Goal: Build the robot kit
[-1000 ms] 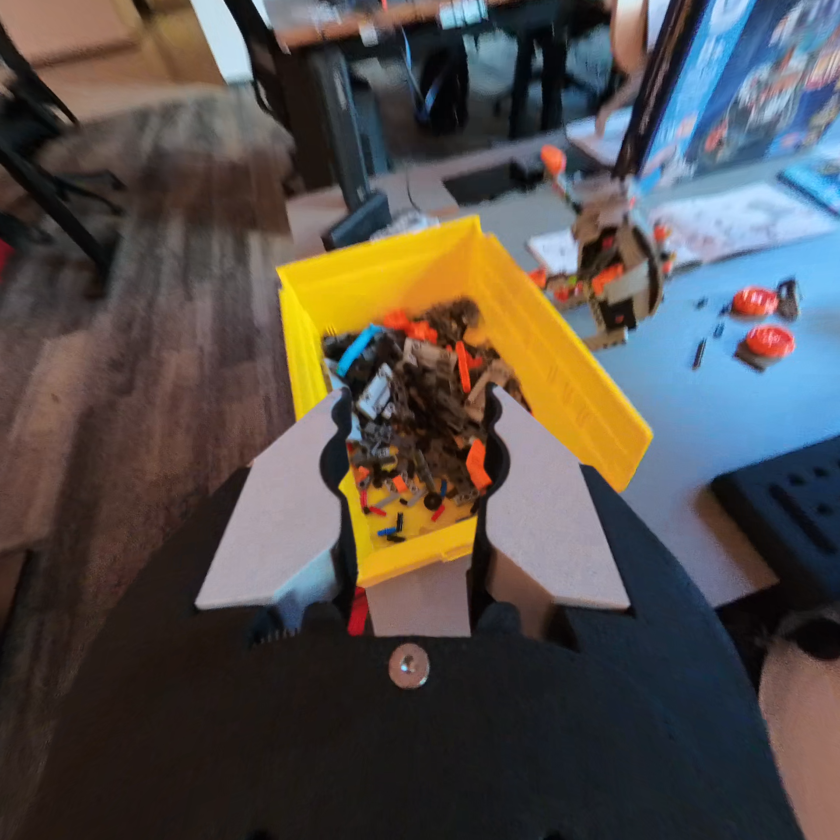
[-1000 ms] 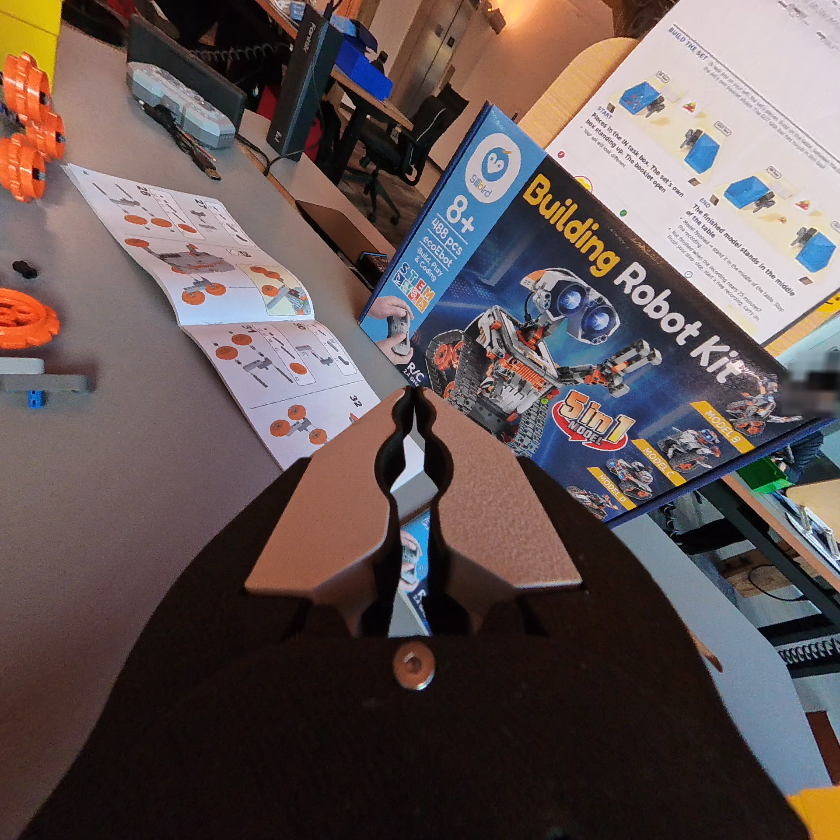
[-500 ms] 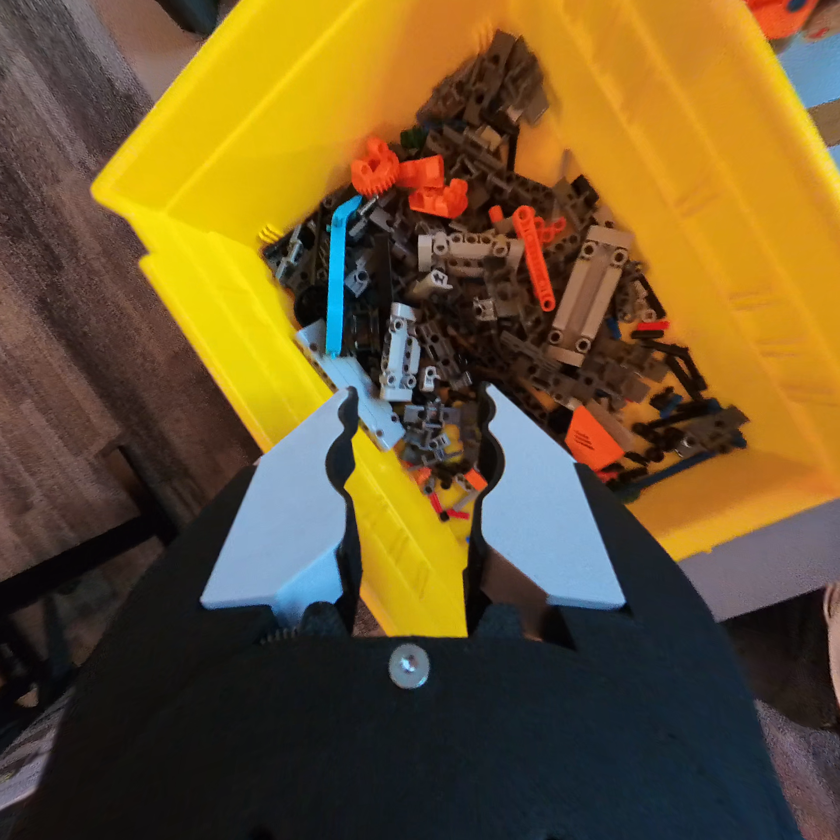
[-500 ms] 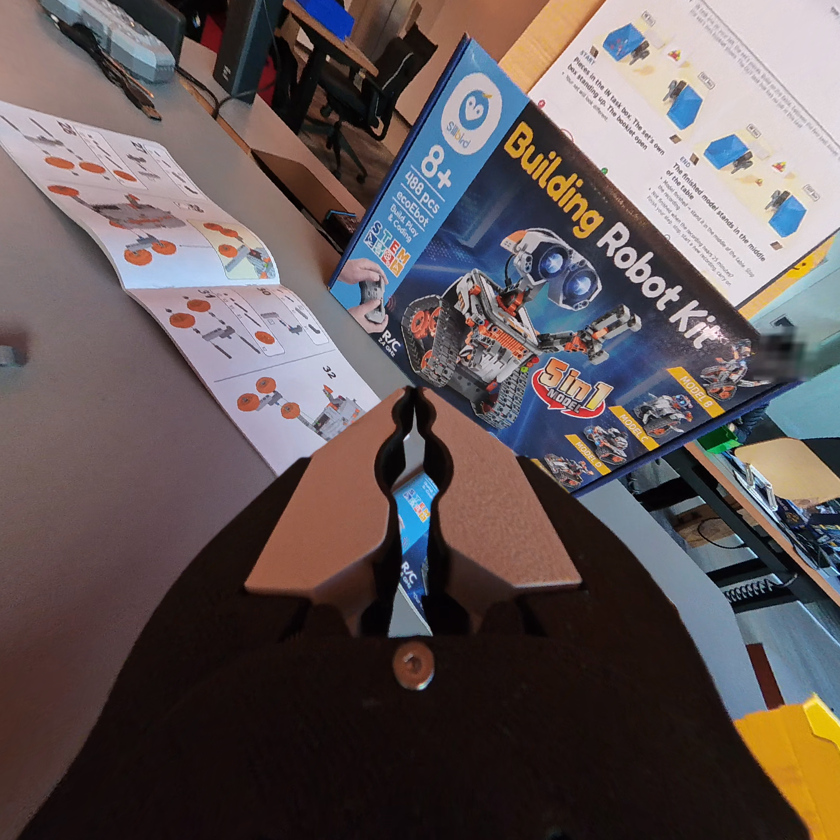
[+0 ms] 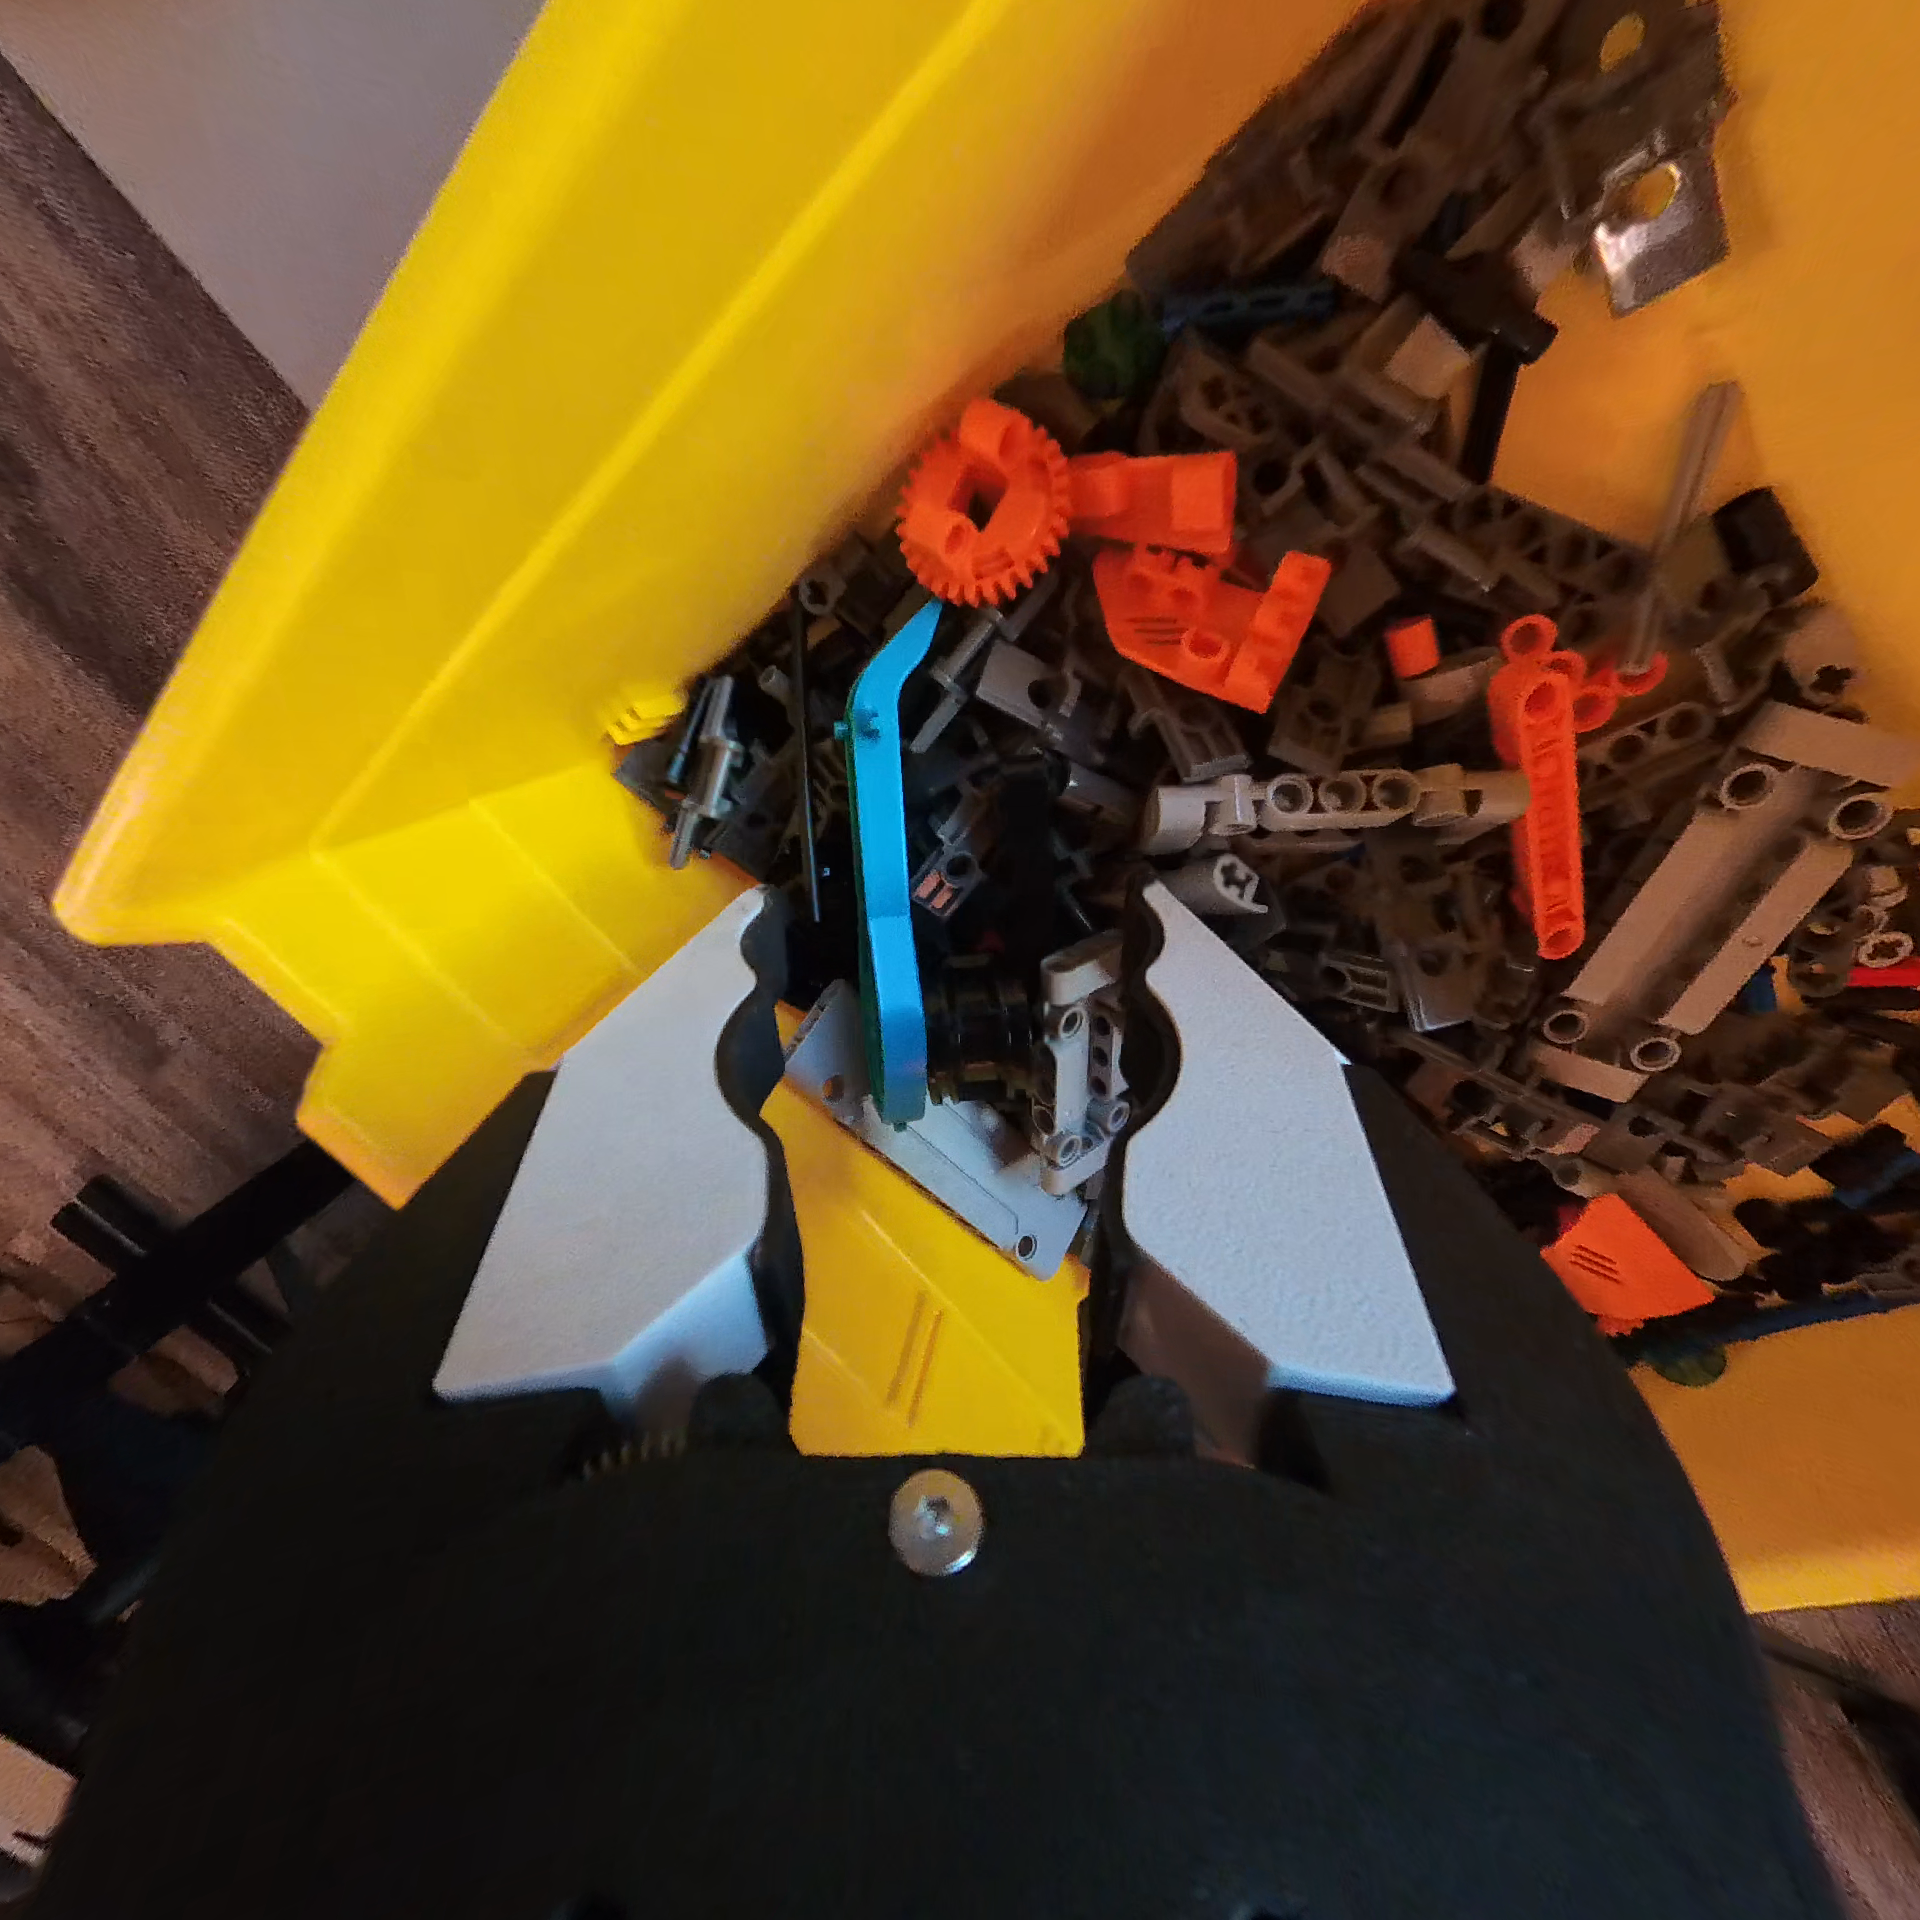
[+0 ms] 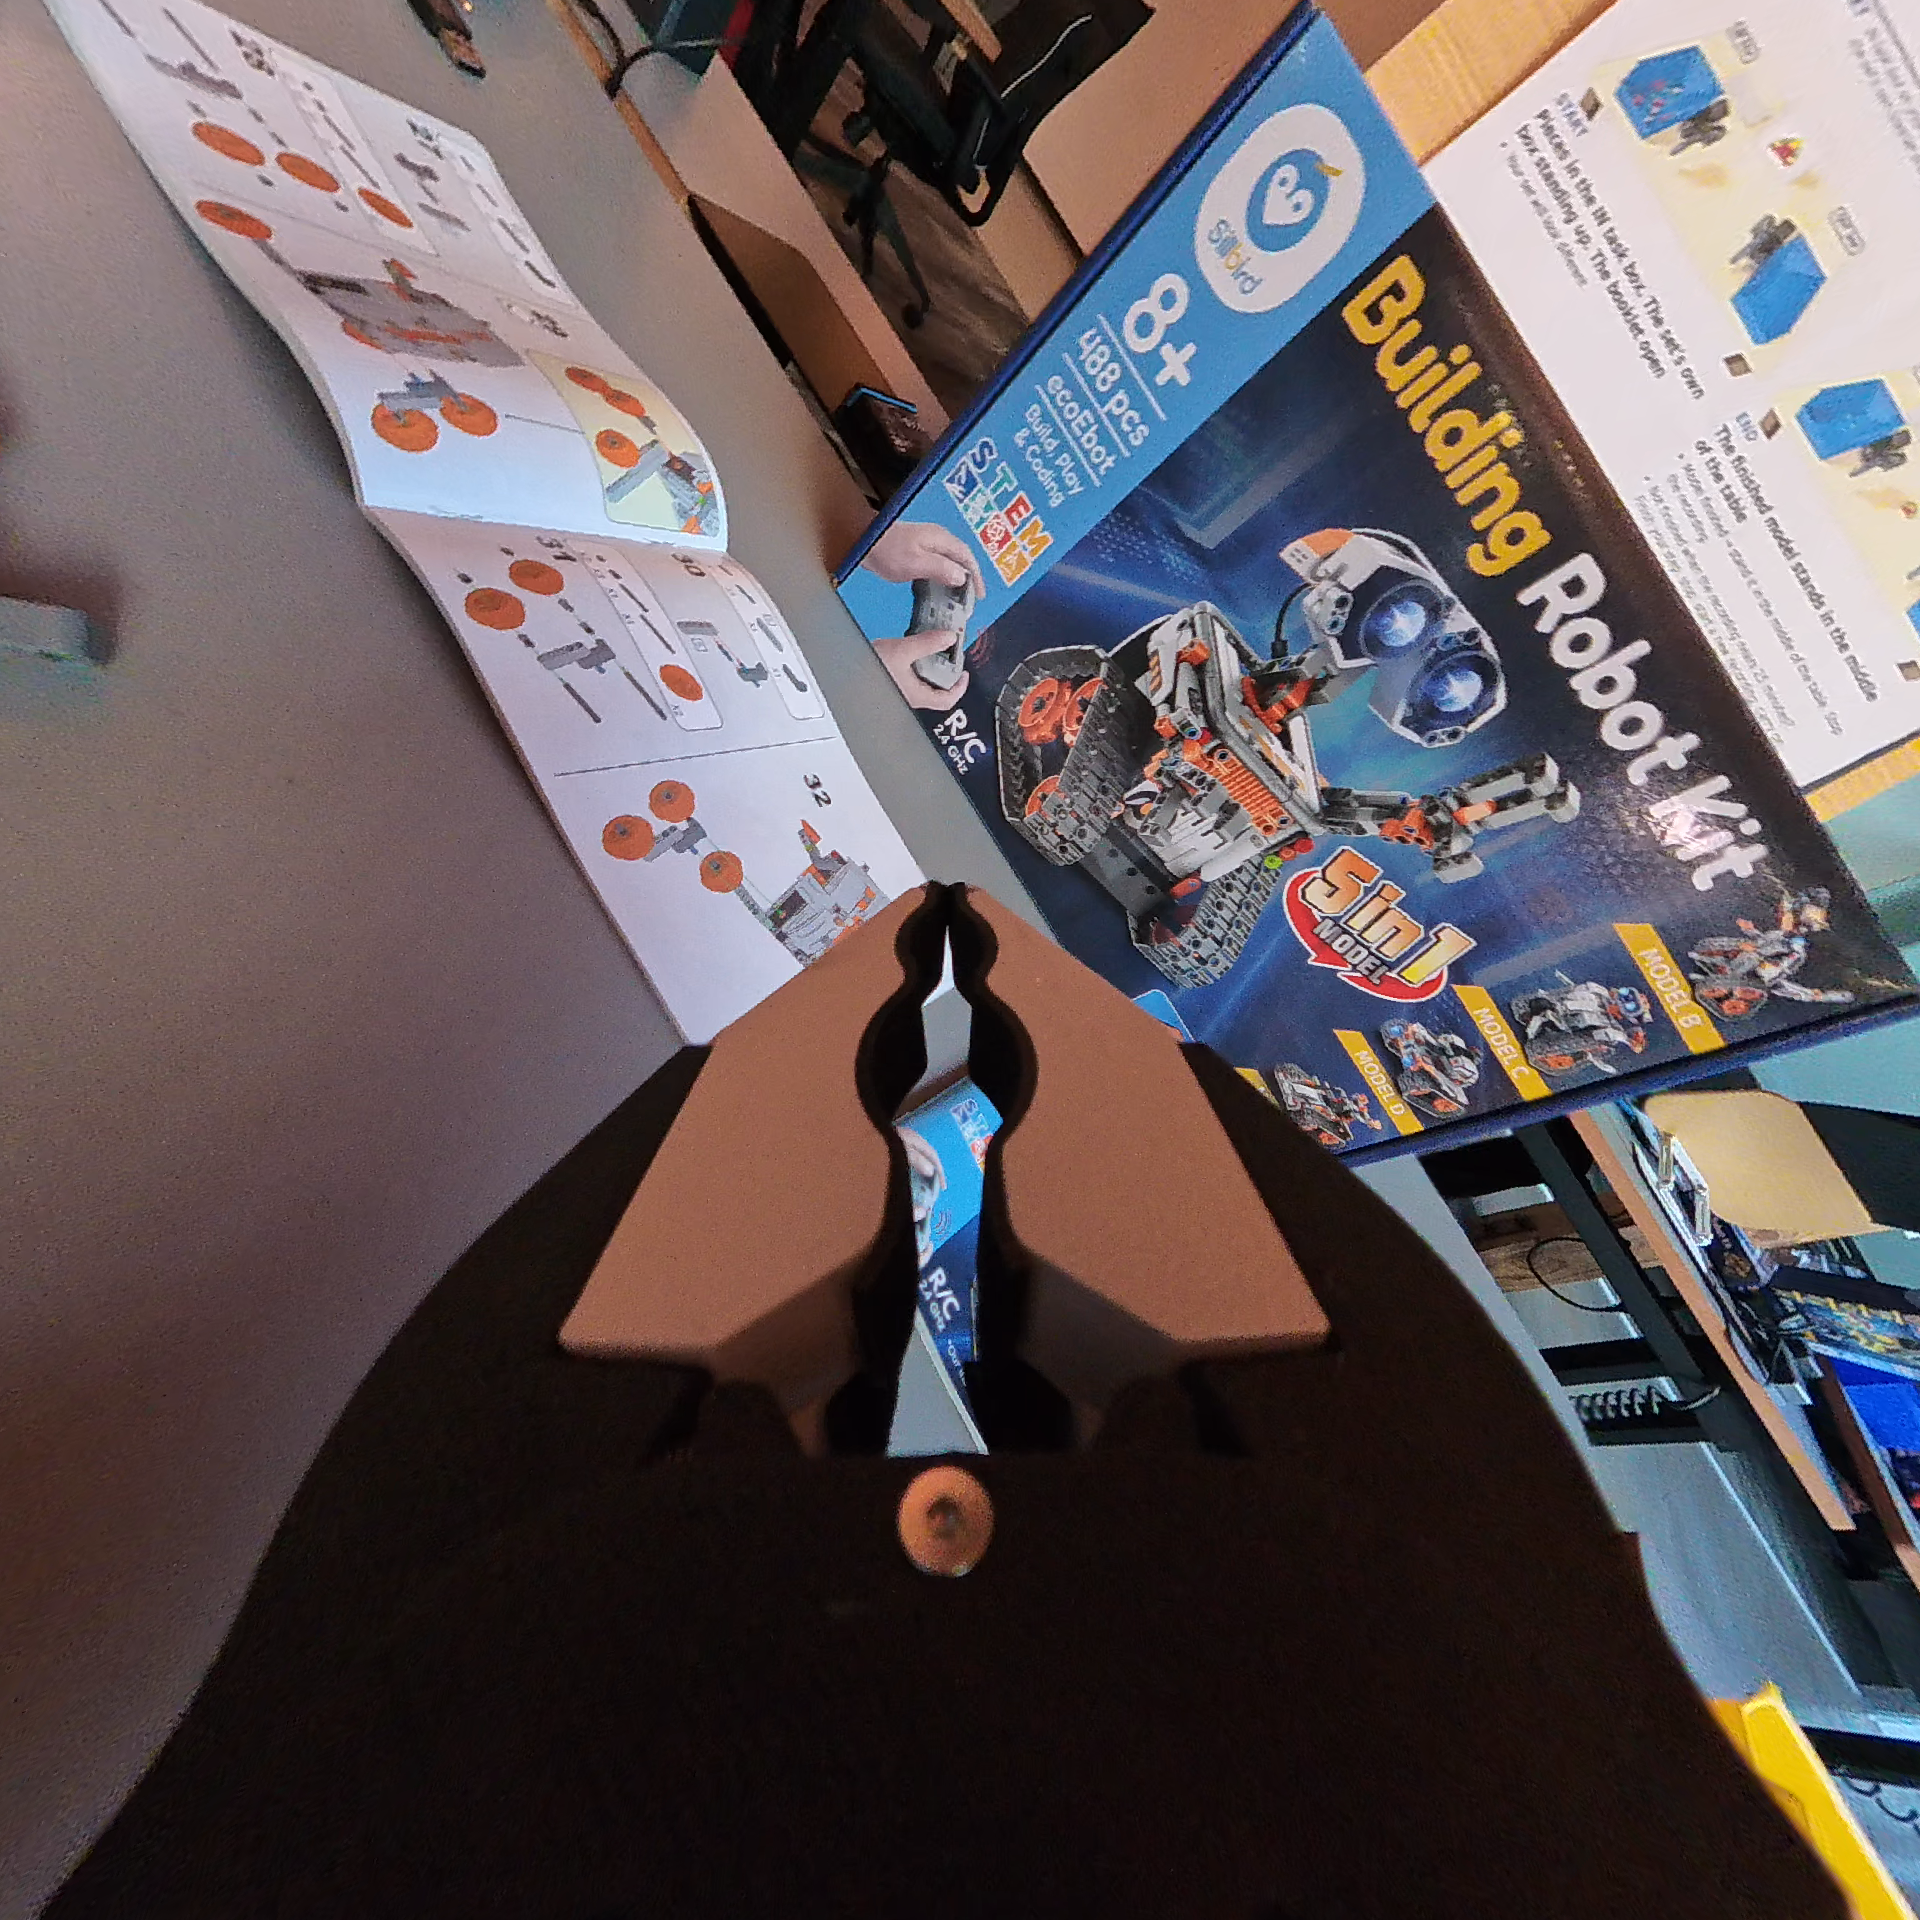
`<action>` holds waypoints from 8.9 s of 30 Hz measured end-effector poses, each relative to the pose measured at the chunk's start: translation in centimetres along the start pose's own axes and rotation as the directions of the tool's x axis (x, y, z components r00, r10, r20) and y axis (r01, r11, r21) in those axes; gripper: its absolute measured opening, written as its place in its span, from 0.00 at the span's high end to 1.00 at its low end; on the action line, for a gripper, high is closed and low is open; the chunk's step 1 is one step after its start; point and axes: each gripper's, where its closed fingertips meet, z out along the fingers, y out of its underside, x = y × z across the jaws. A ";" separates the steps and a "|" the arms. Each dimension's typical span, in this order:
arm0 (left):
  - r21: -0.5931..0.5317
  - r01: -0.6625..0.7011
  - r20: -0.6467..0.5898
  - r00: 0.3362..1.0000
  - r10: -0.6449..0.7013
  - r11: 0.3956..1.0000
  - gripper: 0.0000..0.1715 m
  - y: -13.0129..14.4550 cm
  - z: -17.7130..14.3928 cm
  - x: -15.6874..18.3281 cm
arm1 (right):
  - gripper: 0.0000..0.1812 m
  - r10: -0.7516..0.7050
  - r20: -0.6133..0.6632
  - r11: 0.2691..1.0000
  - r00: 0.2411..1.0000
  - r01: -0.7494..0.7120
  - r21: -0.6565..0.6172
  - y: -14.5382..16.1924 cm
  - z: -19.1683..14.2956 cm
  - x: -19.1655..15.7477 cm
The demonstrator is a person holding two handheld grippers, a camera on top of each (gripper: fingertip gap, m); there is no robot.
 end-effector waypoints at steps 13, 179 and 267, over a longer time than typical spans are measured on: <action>-0.163 -0.086 -0.058 0.995 0.078 0.983 0.79 3.5 -0.7 2.6 | 1.00 -0.113 0.042 0.994 0.993 0.114 -0.005 -0.9 0.1 -1.6; 0.101 0.118 0.166 0.977 -0.134 0.988 0.98 -2.0 1.8 -4.6 | 1.00 -0.271 0.084 0.917 0.959 0.284 -0.279 5.9 1.9 -1.8; -0.084 0.139 -0.067 0.987 -0.144 0.987 0.95 4.5 1.3 2.9 | 1.00 -0.322 0.173 0.914 0.931 0.353 -0.198 3.5 1.3 -4.1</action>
